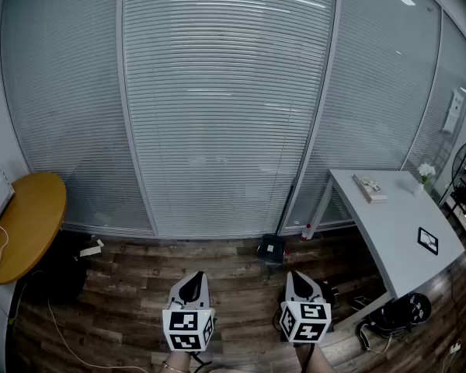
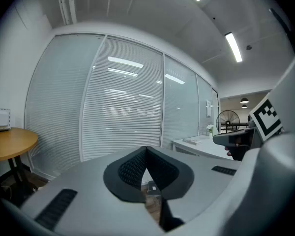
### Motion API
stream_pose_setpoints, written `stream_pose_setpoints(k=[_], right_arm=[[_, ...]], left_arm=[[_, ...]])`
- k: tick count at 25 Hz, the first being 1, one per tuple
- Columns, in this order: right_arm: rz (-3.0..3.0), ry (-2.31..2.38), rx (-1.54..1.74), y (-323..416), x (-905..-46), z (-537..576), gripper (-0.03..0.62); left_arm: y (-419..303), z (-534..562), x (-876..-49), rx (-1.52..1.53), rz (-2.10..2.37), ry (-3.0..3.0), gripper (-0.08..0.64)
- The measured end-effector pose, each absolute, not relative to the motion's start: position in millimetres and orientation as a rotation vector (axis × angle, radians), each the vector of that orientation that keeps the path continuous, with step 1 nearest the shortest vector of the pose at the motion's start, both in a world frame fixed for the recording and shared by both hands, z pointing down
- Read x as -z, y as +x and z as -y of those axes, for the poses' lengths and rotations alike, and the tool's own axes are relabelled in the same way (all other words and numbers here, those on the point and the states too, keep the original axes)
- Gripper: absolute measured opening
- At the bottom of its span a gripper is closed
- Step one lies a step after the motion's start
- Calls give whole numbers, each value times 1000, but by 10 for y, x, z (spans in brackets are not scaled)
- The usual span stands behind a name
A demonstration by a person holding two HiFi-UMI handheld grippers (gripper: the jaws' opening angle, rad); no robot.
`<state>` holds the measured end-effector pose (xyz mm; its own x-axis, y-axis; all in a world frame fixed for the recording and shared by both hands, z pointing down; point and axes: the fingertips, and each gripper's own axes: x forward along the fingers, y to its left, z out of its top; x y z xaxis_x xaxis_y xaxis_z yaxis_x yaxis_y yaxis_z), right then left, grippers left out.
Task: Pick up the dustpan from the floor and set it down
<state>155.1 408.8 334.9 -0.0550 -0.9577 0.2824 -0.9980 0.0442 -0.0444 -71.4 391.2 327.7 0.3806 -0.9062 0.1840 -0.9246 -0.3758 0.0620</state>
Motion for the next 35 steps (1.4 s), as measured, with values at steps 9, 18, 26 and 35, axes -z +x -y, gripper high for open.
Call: stream_pose_setpoints(k=[9,18,26,35], right_arm=[[2159,2052,-346,1483,-3303,-4107,32],[2095,2104,-384,1388,-3399,-4157,32],[2069,2103,-398,1328,-3467,-4177,32],[2087,2118,-451,1356,-3576,-3733,32]], left_arm=[[-732,-3935,-3214,-150,1651,2496,17],[-915,-3931,-3266,-142,1630,2498,17],[-882,-3931,-3450,-157,1579,2491,17],[-977,-3518,-3392,-161,1652,2480,17]])
